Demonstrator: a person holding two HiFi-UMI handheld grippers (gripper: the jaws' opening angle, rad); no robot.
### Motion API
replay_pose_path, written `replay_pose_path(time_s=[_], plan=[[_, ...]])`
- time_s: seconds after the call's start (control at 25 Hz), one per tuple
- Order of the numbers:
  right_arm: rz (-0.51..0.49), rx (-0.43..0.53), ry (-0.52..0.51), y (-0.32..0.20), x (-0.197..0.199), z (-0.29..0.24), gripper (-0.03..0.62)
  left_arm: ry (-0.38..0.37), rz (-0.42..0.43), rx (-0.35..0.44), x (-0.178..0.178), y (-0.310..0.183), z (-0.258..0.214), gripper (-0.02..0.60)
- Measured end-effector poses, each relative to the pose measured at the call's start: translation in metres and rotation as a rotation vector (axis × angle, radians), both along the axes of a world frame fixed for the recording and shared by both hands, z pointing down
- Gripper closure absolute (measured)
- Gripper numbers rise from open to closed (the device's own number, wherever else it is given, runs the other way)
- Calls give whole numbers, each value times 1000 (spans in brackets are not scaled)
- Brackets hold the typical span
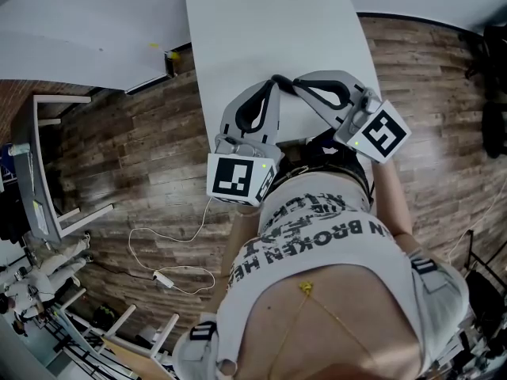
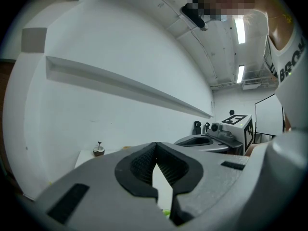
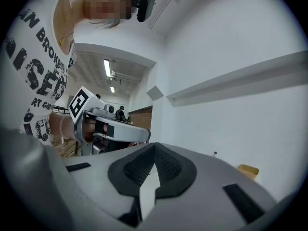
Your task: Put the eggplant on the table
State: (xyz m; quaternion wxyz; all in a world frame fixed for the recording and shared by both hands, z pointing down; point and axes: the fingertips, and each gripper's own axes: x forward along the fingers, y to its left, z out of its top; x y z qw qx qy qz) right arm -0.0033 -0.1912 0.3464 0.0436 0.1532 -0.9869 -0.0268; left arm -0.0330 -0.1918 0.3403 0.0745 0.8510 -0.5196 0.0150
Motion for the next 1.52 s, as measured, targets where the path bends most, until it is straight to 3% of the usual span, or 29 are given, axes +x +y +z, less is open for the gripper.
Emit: replay_pose_path(time_s=[1.52], plan=[[1,-3,-19,-2,9,-12,588,-13,17,-19,8,6,4,575]])
